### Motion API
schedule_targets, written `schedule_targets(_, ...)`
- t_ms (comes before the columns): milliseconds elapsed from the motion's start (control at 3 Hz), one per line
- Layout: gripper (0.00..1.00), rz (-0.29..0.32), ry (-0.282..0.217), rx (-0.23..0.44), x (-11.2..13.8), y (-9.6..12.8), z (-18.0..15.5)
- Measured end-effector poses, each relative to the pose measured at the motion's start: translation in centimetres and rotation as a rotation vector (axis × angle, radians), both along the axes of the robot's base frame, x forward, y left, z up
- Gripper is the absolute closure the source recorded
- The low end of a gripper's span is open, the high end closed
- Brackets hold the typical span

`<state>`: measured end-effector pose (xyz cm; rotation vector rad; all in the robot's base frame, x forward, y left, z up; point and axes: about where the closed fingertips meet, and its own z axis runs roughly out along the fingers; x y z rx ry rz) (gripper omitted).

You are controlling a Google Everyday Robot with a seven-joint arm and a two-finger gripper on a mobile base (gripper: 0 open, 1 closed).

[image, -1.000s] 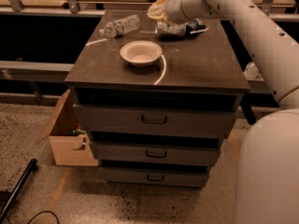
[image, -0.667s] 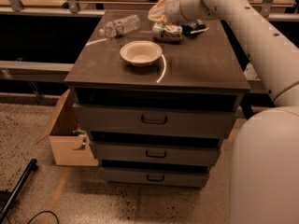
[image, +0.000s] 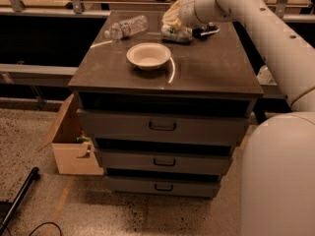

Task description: Pick 7up can from paper bowl and place on counter

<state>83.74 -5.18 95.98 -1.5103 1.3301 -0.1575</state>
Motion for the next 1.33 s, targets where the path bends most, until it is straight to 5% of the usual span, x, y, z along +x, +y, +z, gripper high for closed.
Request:
schedule_targets(333,0.05,-0.064,0.017,-0.019,0.0,-3.4,-0.1)
schedule_targets(1000,0.00,-0.211,0.037,-0.145,-1.0,-11.1,0.0)
schedule_targets(1333,0.00,-0.220,0.038,-0.156,-1.0,-11.5,-0.2)
